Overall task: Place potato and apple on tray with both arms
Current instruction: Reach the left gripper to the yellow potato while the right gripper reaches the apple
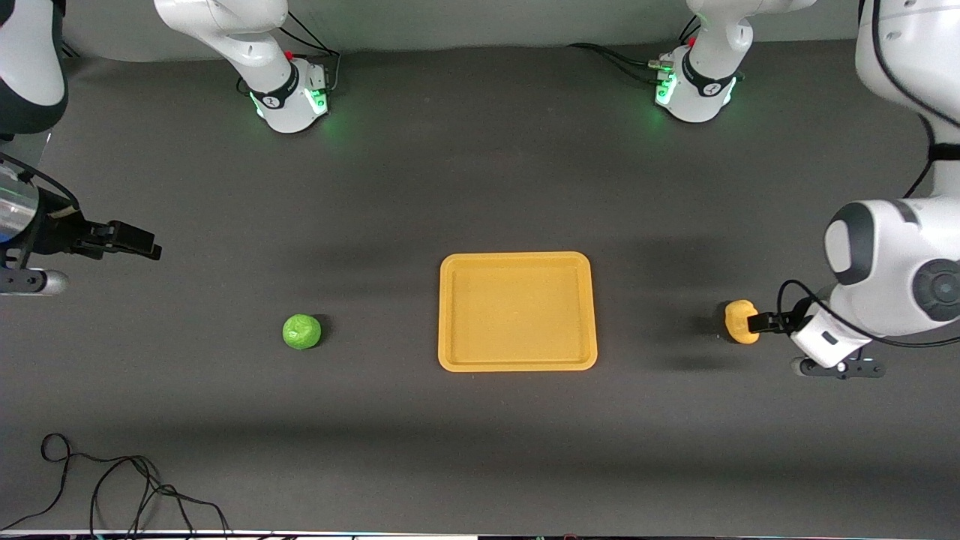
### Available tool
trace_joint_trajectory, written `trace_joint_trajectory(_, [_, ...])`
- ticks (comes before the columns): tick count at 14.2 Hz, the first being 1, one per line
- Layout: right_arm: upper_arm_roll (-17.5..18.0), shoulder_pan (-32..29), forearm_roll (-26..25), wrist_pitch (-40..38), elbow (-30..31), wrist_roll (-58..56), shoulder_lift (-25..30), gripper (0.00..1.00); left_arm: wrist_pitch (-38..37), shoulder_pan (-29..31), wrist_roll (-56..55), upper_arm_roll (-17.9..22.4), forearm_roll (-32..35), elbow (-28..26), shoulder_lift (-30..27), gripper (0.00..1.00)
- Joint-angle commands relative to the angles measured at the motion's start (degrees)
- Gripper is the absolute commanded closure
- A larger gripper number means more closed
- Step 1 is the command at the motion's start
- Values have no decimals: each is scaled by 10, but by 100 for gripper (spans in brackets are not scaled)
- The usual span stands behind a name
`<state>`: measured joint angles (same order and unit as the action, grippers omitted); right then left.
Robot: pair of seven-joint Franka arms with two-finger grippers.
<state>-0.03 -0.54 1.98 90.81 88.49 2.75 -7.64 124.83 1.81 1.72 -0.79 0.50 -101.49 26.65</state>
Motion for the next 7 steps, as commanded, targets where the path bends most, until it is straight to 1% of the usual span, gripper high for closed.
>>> trace_joint_trajectory(1, [2,19,-6,56,43,17,-9,0,97,5,7,1,3,-81,-13,0])
trace_joint_trajectory(4, [2,38,-4,183,131,13,-23,0,145,4,0,1,3,-102,9,0])
trace_joint_trajectory(5, [2,44,-1,216,149,11,-32,0,153,4,-1,1,3,-111,14,0])
trace_joint_trajectory(7, [2,50,0,245,151,11,-70,0,178,4,-1,1,3,-127,18,0])
